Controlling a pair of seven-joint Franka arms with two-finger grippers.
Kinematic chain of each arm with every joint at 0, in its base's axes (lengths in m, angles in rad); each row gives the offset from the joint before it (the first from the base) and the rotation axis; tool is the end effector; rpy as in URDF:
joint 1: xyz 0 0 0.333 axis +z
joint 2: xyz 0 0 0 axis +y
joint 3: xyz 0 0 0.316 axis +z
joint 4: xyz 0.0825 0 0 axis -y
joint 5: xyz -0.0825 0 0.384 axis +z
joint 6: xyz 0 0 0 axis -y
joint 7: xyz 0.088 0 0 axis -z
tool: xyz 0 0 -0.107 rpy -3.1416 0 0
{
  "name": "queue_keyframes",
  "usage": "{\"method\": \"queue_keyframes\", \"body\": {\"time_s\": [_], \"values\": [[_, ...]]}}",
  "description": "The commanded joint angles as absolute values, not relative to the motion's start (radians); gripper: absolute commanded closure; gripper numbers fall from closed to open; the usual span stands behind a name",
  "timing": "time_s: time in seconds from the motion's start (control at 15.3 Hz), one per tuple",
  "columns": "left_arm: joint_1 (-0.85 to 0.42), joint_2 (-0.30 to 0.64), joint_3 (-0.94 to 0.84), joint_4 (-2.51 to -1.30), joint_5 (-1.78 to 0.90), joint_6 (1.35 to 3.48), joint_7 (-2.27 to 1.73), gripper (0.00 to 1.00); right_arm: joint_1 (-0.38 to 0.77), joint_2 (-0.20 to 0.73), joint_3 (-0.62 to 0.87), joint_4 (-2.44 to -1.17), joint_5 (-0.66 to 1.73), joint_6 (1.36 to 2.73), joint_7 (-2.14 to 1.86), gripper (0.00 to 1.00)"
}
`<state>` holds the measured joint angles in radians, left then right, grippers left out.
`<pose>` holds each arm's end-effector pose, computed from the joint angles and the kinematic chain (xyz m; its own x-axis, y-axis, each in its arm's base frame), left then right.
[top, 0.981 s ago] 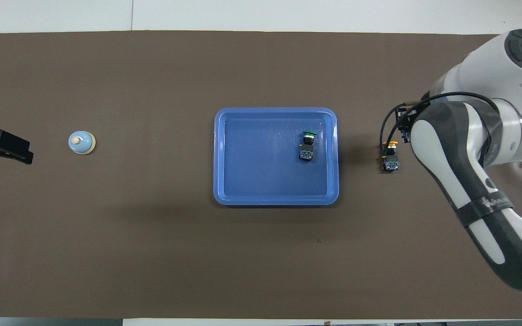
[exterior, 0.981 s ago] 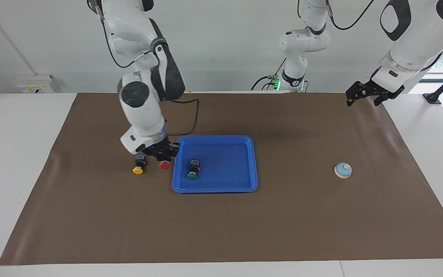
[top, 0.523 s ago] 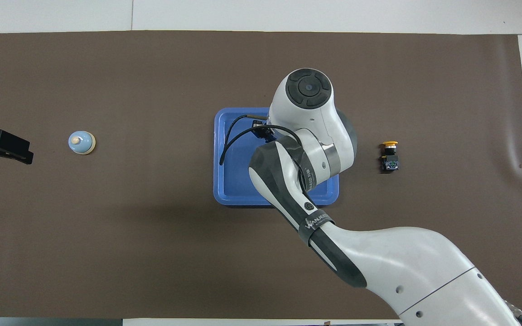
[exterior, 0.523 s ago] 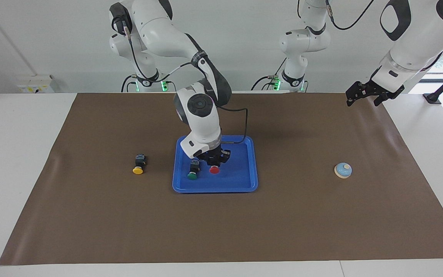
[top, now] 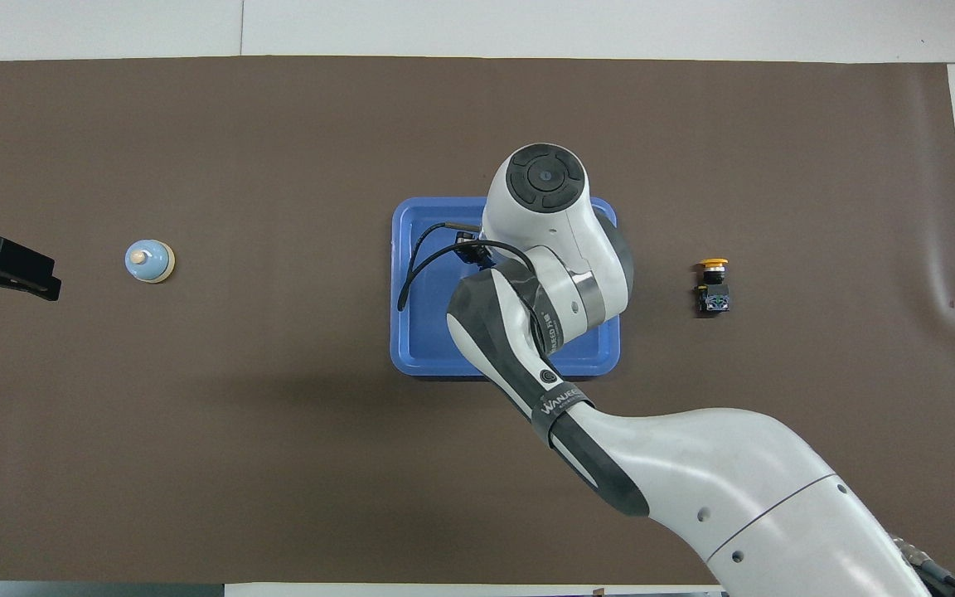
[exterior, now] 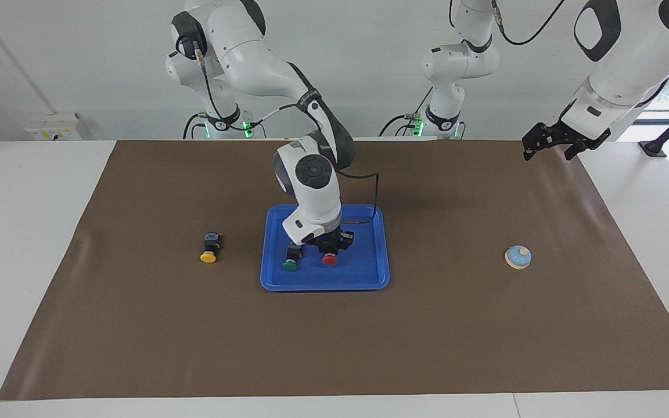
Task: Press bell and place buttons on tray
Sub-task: 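Carry the red button into the tray beside the green one, release, then grasp the yellow-capped button with the right gripper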
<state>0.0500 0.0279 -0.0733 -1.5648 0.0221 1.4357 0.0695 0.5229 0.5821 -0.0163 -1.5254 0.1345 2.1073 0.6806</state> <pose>0.5471 -0.0096 0.6013 0.9835 -0.0897 -0.1573 -0.0923 -0.9957 -0.0091 0.6108 0.3482 0.3195 0.9696 -0.2345 -0.0696 -0.2398 -0.9675 -0.0805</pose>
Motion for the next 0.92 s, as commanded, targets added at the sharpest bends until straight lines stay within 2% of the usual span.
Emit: {"method": "queue_keyframes", "body": {"time_s": [0.0,0.13,0.33,0.65,0.85], "values": [[0.057,0.021,-0.075,-1.563,0.017,1.417,0.072,0.00,0.491,0.569,-0.023,-1.491,0.210,2.061,0.687,0.00],[0.057,0.020,-0.075,-1.563,0.017,1.417,0.072,0.00,0.395,0.557,-0.023,-1.407,0.250,1.947,0.670,0.00],[0.057,0.020,-0.075,-1.563,0.017,1.417,0.072,0.00,0.319,0.499,-0.034,-1.411,0.229,1.876,0.449,0.00],[0.057,0.020,-0.075,-1.563,0.017,1.417,0.072,0.00,0.288,0.399,-0.058,-1.616,-0.041,1.865,0.285,0.00],[0.058,0.021,-0.075,-1.563,0.017,1.417,0.072,0.00,0.206,0.324,-0.055,-1.785,-0.060,1.977,0.211,0.00]]}}
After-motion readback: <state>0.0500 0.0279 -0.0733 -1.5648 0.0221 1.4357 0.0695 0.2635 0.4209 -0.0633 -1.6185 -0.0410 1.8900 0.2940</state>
